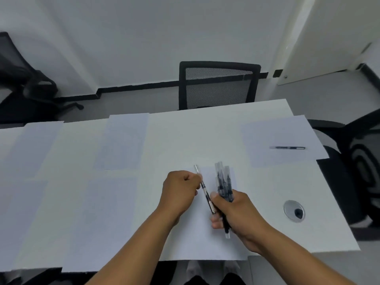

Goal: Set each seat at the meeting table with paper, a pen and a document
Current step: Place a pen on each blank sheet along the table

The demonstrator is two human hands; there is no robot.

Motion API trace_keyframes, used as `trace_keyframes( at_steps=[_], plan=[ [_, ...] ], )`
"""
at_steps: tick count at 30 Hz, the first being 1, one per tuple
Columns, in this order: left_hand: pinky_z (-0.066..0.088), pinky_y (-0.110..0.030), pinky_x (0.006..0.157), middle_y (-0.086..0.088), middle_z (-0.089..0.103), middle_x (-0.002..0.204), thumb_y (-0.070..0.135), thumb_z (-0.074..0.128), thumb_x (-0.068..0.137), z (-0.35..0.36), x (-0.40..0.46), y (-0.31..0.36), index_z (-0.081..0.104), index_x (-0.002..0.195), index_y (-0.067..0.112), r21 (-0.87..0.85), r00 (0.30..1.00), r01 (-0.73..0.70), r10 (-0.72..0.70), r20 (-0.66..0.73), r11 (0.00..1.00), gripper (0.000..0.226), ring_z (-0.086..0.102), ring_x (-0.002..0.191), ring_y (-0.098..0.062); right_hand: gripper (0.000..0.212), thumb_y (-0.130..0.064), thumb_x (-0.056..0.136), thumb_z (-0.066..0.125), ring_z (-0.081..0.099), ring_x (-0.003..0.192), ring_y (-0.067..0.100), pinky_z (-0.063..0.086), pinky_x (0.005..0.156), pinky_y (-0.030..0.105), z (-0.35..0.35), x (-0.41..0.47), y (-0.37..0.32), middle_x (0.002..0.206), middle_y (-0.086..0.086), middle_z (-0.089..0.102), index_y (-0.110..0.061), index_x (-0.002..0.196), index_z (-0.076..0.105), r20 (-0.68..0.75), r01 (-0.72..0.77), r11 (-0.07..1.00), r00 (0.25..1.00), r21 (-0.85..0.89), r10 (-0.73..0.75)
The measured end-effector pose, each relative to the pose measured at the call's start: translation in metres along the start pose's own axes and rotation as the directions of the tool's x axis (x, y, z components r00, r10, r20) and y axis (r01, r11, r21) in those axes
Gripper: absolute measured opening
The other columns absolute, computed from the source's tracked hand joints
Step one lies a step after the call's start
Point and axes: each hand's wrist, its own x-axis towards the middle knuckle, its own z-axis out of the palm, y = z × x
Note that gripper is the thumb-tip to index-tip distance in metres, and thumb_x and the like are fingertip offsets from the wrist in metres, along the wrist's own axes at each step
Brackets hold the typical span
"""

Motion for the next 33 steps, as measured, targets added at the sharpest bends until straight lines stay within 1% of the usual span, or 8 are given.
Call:
trace_keyframes(
  at_steps=[2, 6, 8, 10, 15, 20, 23, 33],
  plan=[
    [0.045, -0.029, 0.065, -0.013, 0.076, 0.083, 0.030, 0.069, 0.099, 0.002, 0.010, -0.008, 0.069, 0.077, -0.004, 0.040, 1.000, -0.006, 0.005, 0.029, 0.999, 0.040, 0.065, 0.062, -0.010, 0.028, -0.032, 0.104, 0.070, 0.063, 0.067, 0.023, 0.067, 0.075, 0.049, -0.003, 0.005, 0.009, 0.076, 0.009, 0.064, -0.007, 0.093, 0.067, -0.050, -0.012, 1.000, 0.999, -0.005, 0.012],
    [0.039, -0.031, 0.061, -0.016, 0.072, 0.077, 0.033, 0.066, 0.097, 0.006, 0.033, -0.032, 0.057, 0.071, -0.002, 0.140, 0.995, 0.007, -0.021, 0.101, 0.990, 0.044, 0.058, 0.060, -0.015, 0.027, -0.032, 0.103, 0.070, 0.058, 0.064, 0.021, 0.057, 0.063, 0.037, -0.005, 0.017, 0.029, 0.074, 0.007, 0.064, -0.008, 0.092, 0.066, -0.140, -0.064, 0.998, 0.988, -0.016, 0.061],
    [0.035, -0.033, 0.061, -0.011, 0.058, 0.063, 0.036, 0.062, 0.090, 0.010, 0.041, -0.042, 0.047, 0.065, 0.004, 0.215, 0.991, 0.018, -0.046, 0.126, 0.977, 0.043, 0.050, 0.061, -0.017, 0.026, -0.031, 0.103, 0.070, 0.055, 0.063, 0.021, 0.053, 0.060, 0.035, -0.005, 0.020, 0.037, 0.073, 0.006, 0.063, -0.009, 0.091, 0.065, -0.147, -0.091, 0.996, 0.985, 0.001, 0.090],
    [0.034, -0.033, 0.061, -0.003, 0.047, 0.061, 0.036, 0.058, 0.083, 0.014, 0.050, -0.051, 0.040, 0.062, 0.014, 0.276, 0.988, 0.023, -0.065, 0.143, 0.961, 0.035, 0.047, 0.062, -0.017, 0.026, -0.031, 0.103, 0.070, 0.053, 0.063, 0.021, 0.051, 0.059, 0.035, -0.003, 0.023, 0.044, 0.072, 0.006, 0.061, -0.010, 0.089, 0.063, -0.145, -0.110, 0.994, 0.983, 0.013, 0.111],
    [0.034, -0.032, 0.058, -0.003, 0.052, 0.060, 0.029, 0.058, 0.085, 0.026, 0.071, -0.066, 0.044, 0.062, 0.016, 0.371, 0.981, 0.066, -0.129, 0.146, 0.926, 0.030, 0.042, 0.056, -0.025, 0.026, -0.030, 0.103, 0.069, 0.053, 0.063, 0.020, 0.052, 0.060, 0.034, 0.001, 0.028, 0.056, 0.071, 0.004, 0.060, -0.010, 0.088, 0.062, -0.140, -0.140, 0.990, 0.980, 0.015, 0.141],
    [0.027, -0.028, 0.052, 0.004, 0.038, 0.056, 0.020, 0.064, 0.087, 0.038, 0.088, -0.075, 0.034, 0.063, 0.019, 0.478, 0.980, 0.085, -0.160, 0.117, 0.874, 0.038, 0.034, 0.050, -0.020, 0.025, -0.030, 0.103, 0.069, 0.054, 0.063, 0.021, 0.053, 0.060, 0.033, 0.003, 0.034, 0.060, 0.071, 0.004, 0.061, -0.010, 0.088, 0.063, -0.142, -0.161, 0.987, 0.977, -0.001, 0.159],
    [0.031, -0.028, 0.054, 0.002, 0.041, 0.058, 0.021, 0.064, 0.083, 0.041, 0.094, -0.079, 0.037, 0.067, 0.017, 0.512, 0.978, 0.084, -0.169, 0.122, 0.855, 0.032, 0.036, 0.051, -0.021, 0.026, -0.030, 0.104, 0.069, 0.054, 0.063, 0.021, 0.053, 0.060, 0.033, 0.004, 0.037, 0.060, 0.071, 0.004, 0.061, -0.011, 0.088, 0.064, -0.142, -0.166, 0.986, 0.976, -0.002, 0.164],
    [0.031, -0.028, 0.054, 0.004, 0.036, 0.052, 0.029, 0.071, 0.085, 0.046, 0.106, -0.090, 0.034, 0.061, 0.017, 0.525, 0.977, 0.037, -0.142, 0.162, 0.850, 0.045, 0.033, 0.046, -0.019, 0.026, -0.031, 0.104, 0.068, 0.056, 0.063, 0.022, 0.055, 0.062, 0.035, 0.004, 0.049, 0.062, 0.071, 0.005, 0.062, -0.010, 0.088, 0.064, -0.139, -0.174, 0.985, 0.975, -0.007, 0.171]
  ],
)
